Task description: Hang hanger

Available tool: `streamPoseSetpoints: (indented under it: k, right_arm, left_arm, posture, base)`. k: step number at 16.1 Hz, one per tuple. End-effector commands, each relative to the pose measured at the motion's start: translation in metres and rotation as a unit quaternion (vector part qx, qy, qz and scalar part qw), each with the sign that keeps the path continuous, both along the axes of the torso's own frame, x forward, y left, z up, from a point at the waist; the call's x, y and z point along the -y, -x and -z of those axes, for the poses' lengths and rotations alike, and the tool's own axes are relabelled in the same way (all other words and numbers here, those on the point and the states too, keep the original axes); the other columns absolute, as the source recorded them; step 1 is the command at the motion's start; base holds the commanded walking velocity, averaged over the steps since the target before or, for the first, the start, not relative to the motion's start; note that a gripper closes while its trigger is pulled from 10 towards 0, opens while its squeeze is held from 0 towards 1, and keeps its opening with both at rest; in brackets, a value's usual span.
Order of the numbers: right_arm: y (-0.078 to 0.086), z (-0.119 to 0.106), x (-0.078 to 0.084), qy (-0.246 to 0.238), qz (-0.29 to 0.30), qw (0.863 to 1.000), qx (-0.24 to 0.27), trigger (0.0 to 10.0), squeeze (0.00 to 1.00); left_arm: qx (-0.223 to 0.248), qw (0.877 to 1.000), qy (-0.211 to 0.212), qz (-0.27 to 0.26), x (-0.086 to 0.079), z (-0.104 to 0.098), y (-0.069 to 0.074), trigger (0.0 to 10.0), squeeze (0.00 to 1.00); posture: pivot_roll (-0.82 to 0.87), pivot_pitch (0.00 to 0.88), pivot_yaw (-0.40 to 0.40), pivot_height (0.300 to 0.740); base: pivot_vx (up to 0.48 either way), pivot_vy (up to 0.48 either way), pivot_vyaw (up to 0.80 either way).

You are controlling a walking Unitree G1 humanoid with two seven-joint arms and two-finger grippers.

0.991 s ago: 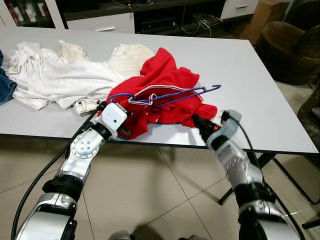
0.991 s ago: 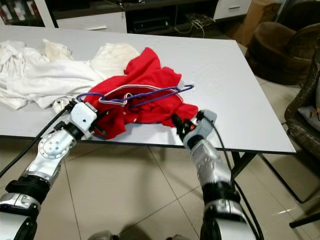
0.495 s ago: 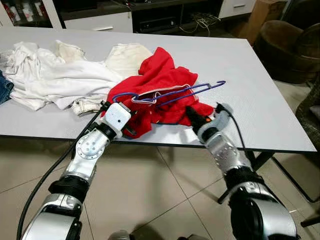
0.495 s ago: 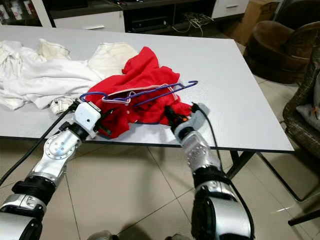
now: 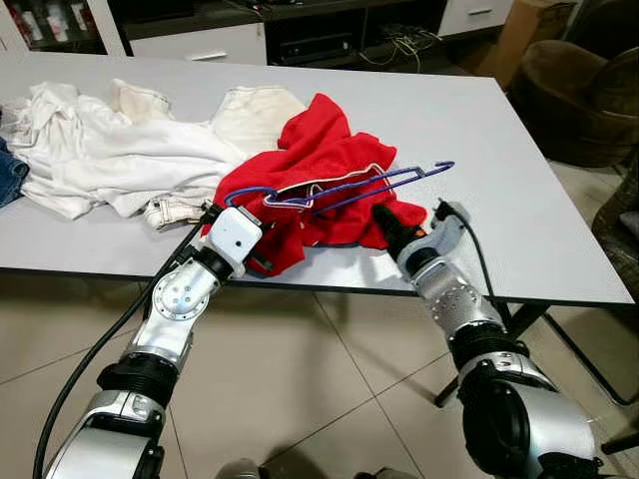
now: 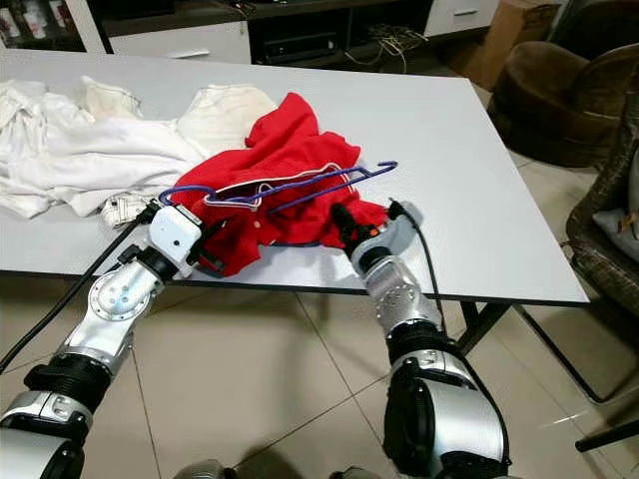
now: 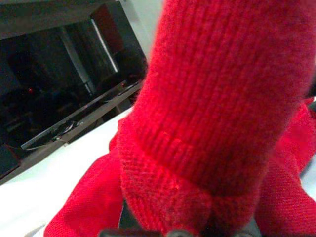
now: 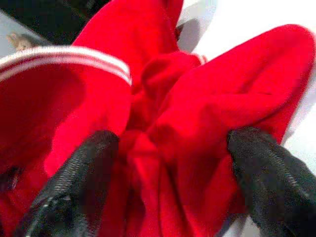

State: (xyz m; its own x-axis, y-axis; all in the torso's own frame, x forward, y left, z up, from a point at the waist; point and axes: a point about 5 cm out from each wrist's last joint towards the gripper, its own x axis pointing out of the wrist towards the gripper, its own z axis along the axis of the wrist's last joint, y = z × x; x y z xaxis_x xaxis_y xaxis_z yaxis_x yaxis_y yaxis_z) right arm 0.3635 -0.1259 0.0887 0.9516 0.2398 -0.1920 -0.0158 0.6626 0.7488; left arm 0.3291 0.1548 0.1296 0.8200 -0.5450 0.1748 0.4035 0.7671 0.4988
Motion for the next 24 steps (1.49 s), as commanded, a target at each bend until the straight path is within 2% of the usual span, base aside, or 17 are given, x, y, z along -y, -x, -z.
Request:
streamPoseSetpoints:
  k: [1, 2, 3, 5, 7, 10, 12, 15, 16, 17, 18, 20, 22, 23, 24]
  right_arm:
    - [-0.003, -0.006, 0.013, 0.004, 0.028, 1.0, 0.011, 10.0, 0.57]
    - [-0.003, -0.008, 0.02, 0.002, 0.041, 0.999, 0.015, 10.0, 0.87]
    - [-0.003, -0.011, 0.028, -0.001, 0.056, 0.998, 0.021, 10.0, 1.0]
    - [-0.002, -0.014, 0.034, -0.009, 0.064, 0.998, 0.027, 10.0, 1.0]
    - [-0.001, -0.016, 0.03, -0.022, 0.059, 0.998, 0.03, 10.0, 1.0]
    - [0.001, -0.019, 0.005, -0.041, 0.013, 0.998, 0.037, 10.0, 1.0]
    - [0.004, -0.013, -0.004, -0.023, -0.009, 0.999, 0.021, 10.0, 1.0]
    - [0.006, -0.006, -0.005, 0.009, -0.014, 1.0, -0.001, 10.0, 0.98]
    - [0.007, -0.004, -0.006, 0.021, -0.014, 1.0, -0.012, 10.0, 0.07]
    - [0.007, -0.003, -0.006, 0.025, -0.014, 0.999, -0.014, 10.0, 0.07]
    - [0.007, -0.002, -0.006, 0.028, -0.011, 0.999, -0.02, 10.0, 0.0]
    - [0.008, 0.0, -0.008, 0.042, -0.014, 0.998, -0.033, 10.0, 0.0]
    - [0.012, 0.003, -0.014, 0.049, -0.035, 0.997, -0.046, 10.0, 0.58]
    - [0.012, 0.001, -0.014, 0.051, -0.036, 0.997, -0.046, 10.0, 0.7]
    - [0.012, 0.0, -0.012, 0.052, -0.035, 0.997, -0.044, 10.0, 0.69]
  left_arm:
    - [0.012, 1.0, 0.003, 0.001, 0.001, -0.005, 0.0, 10.0, 0.0]
    - [0.012, 1.0, 0.003, 0.001, 0.001, -0.006, -0.001, 10.0, 0.0]
    - [0.012, 1.0, 0.003, 0.001, 0.001, -0.006, -0.001, 10.0, 0.0]
    - [0.01, 1.0, 0.003, 0.003, 0.003, -0.005, -0.001, 10.0, 0.0]
    - [0.01, 1.0, 0.003, 0.005, 0.005, -0.006, -0.002, 10.0, 0.0]
    - [0.011, 1.0, 0.003, 0.007, 0.006, -0.008, -0.004, 10.0, 0.0]
    - [0.013, 1.0, 0.003, 0.005, 0.004, -0.008, -0.004, 10.0, 0.0]
    - [0.014, 1.0, 0.001, 0.0, 0.001, -0.008, -0.003, 10.0, 0.0]
    - [0.014, 1.0, 0.001, 0.0, 0.0, -0.008, -0.003, 10.0, 0.0]
    - [0.014, 1.0, 0.0, 0.0, 0.0, -0.008, -0.004, 10.0, 0.0]
    - [0.014, 1.0, 0.0, -0.001, 0.0, -0.009, -0.004, 10.0, 0.0]
    - [0.015, 1.0, -0.001, 0.0, 0.0, -0.009, -0.004, 10.0, 0.0]
    - [0.015, 1.0, -0.002, 0.001, 0.0, -0.009, -0.004, 10.0, 0.0]
    - [0.016, 1.0, -0.003, 0.001, 0.0, -0.01, -0.004, 10.0, 0.0]
    - [0.016, 1.0, -0.003, 0.002, 0.0, -0.01, -0.004, 10.0, 0.0]
  posture:
    - [0.09, 0.037, -0.033, 0.74]
    - [0.08, 0.036, -0.033, 0.74]
    - [0.08, 0.036, -0.033, 0.74]
    - [0.07, 0.035, -0.03, 0.74]
    - [0.07, 0.035, -0.03, 0.74]
    - [0.07, 0.028, -0.027, 0.74]
    - [0.07, 0.028, -0.027, 0.74]
    - [0.08, 0.027, -0.029, 0.74]
    - [0.08, 0.027, -0.028, 0.74]
    - [0.08, 0.027, -0.028, 0.74]
    - [0.08, 0.026, -0.025, 0.74]
    - [0.08, 0.026, -0.023, 0.74]
    - [0.08, 0.026, -0.023, 0.74]
    - [0.08, 0.024, -0.021, 0.74]
    - [0.08, 0.024, -0.021, 0.74]
  base:
    - [0.0, 0.0, 0.0]
    - [0.0, 0.0, 0.0]
    - [0.0, 0.0, 0.0]
    - [0.0, 0.0, 0.0]
    - [0.0, 0.0, 0.0]
    - [0.0, 0.0, 0.0]
    - [0.0, 0.0, 0.0]
    - [0.0, 0.0, 0.0]
    - [0.0, 0.0, 0.0]
    - [0.0, 0.0, 0.0]
    - [0.0, 0.0, 0.0]
    - [0.0, 0.0, 0.0]
    - [0.0, 0.0, 0.0]
    - [0.0, 0.0, 0.0]
    - [0.0, 0.0, 0.0]
